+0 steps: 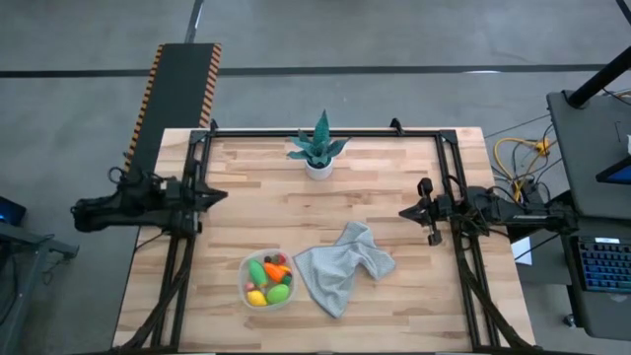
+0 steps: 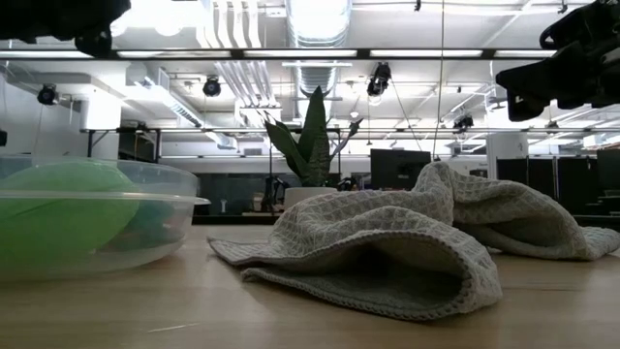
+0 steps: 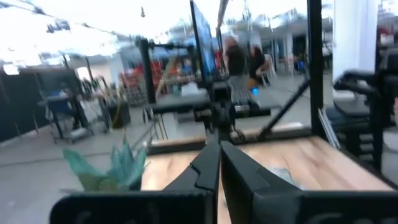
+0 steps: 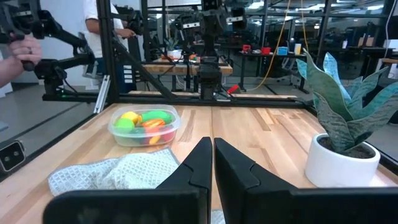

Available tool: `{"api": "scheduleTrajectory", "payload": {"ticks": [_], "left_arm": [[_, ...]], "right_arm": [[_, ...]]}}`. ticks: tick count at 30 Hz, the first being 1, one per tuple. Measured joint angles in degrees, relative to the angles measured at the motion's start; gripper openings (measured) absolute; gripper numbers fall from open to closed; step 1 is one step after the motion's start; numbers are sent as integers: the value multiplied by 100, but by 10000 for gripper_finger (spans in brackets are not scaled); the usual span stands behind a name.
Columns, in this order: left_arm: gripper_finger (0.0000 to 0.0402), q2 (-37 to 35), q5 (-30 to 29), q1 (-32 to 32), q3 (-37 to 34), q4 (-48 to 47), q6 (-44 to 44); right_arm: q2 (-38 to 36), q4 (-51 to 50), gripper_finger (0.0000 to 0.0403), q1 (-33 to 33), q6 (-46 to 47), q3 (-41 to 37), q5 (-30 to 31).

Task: Pick and placing Produce into tupperware
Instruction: Return to Home Position

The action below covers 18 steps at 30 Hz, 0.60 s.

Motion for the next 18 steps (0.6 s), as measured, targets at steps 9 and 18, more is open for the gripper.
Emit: {"api": "scheduleTrajectory", "payload": {"ticks": [9, 18], "left_arm": [[0, -74, -21, 0, -720, 700, -6], [0, -278, -22, 0, -1425, 1133, -224]], "right_arm": [[100, -15, 9, -1, 2, 4, 7], [107, -7, 9, -1, 0, 4, 5]]}}
